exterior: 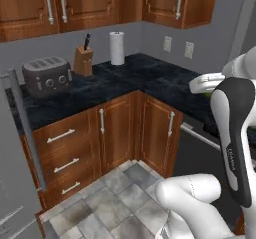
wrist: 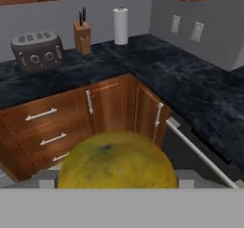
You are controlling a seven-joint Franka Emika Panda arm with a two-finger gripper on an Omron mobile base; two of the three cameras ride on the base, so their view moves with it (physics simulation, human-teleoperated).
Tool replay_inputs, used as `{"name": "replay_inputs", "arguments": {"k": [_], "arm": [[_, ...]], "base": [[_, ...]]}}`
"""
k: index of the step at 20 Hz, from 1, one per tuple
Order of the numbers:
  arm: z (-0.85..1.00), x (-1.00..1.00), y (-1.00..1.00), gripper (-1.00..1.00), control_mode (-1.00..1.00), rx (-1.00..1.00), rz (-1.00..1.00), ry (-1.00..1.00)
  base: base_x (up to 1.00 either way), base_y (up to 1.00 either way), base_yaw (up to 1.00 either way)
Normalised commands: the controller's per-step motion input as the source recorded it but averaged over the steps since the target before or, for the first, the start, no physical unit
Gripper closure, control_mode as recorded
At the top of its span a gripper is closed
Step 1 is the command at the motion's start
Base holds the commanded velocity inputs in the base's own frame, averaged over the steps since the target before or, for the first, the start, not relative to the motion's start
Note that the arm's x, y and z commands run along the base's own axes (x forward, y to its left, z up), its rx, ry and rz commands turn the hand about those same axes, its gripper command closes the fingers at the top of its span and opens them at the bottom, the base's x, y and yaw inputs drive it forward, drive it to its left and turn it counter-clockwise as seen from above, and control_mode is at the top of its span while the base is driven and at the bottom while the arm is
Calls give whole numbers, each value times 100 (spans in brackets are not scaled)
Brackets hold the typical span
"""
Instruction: Open the fridge, remove the orange, squash, and chicken drumstick, and place them on any counter.
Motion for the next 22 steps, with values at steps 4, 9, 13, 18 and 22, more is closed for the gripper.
{"name": "replay_inputs", "arguments": {"k": [4, 9, 13, 18, 22], "arm": [[0, 0, 0, 100, 100, 0, 0, 0], [0, 0, 0, 100, 100, 0, 0, 0], [0, 0, 0, 100, 100, 0, 0, 0], [0, 0, 0, 100, 100, 0, 0, 0], [0, 0, 0, 100, 100, 0, 0, 0]], "base": [[0, -66, -52], [-15, -28, -54], [-26, -3, -49], [-5, 1, -48], [0, 13, -46]]}}
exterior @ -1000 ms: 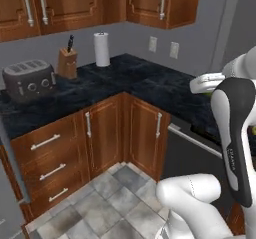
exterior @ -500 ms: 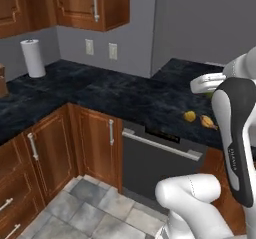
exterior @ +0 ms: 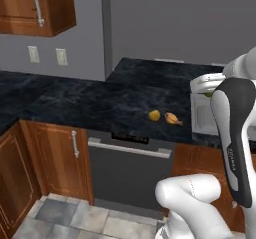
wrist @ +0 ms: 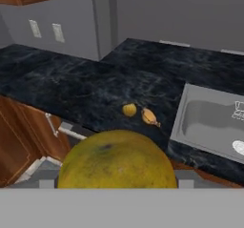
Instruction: Open the fridge, remove the orange, squash, and chicken drumstick, and place them on any counter.
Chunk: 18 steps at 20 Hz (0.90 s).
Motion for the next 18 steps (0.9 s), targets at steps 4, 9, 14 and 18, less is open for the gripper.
{"name": "replay_inputs", "arguments": {"k": [4, 9, 14, 18], "arm": [[0, 0, 0, 100, 100, 0, 0, 0], [0, 0, 0, 100, 100, 0, 0, 0], [0, 0, 0, 100, 100, 0, 0, 0], [0, 0, 0, 100, 100, 0, 0, 0]], "base": [[6, 28, -40], [19, 55, -29], [46, 60, -17], [65, 37, -9]]}}
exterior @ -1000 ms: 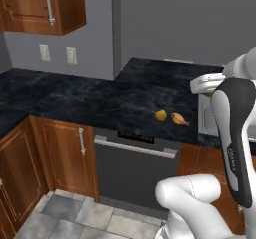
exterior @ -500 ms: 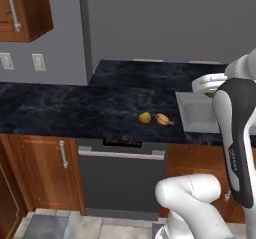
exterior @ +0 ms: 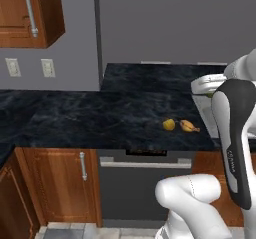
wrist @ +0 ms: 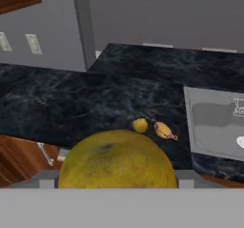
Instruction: Open the fridge, remove the orange, squash, and chicken drumstick, and place them on any counter.
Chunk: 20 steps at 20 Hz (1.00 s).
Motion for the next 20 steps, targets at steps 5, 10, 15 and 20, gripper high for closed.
{"name": "replay_inputs", "arguments": {"k": [5, 10, 15, 20], "arm": [[0, 0, 0, 100, 100, 0, 0, 0], [0, 0, 0, 100, 100, 0, 0, 0], [0, 0, 0, 100, 100, 0, 0, 0], [-3, 21, 7, 100, -100, 0, -3, 6]], "base": [[69, 15, -7], [30, 0, -15], [20, 3, -20], [19, 11, -8]]}}
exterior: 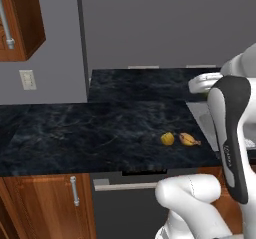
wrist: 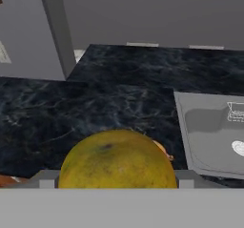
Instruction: Open the fridge, remove the orange, squash, and chicken drumstick, and place them on any counter.
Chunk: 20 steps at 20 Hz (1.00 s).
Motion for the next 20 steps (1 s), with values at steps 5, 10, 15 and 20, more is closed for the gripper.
{"name": "replay_inputs", "arguments": {"k": [5, 10, 15, 20], "arm": [[-13, 82, 25, 100, -100, 0, -3, 21], [-21, 85, 17, 100, -100, 0, 0, 25], [-63, 82, 9, 100, -100, 0, 0, 12], [-100, 91, 5, 100, -100, 0, 0, 1]], "base": [[0, 0, 0], [0, 0, 0], [0, 0, 0], [0, 0, 0]]}}
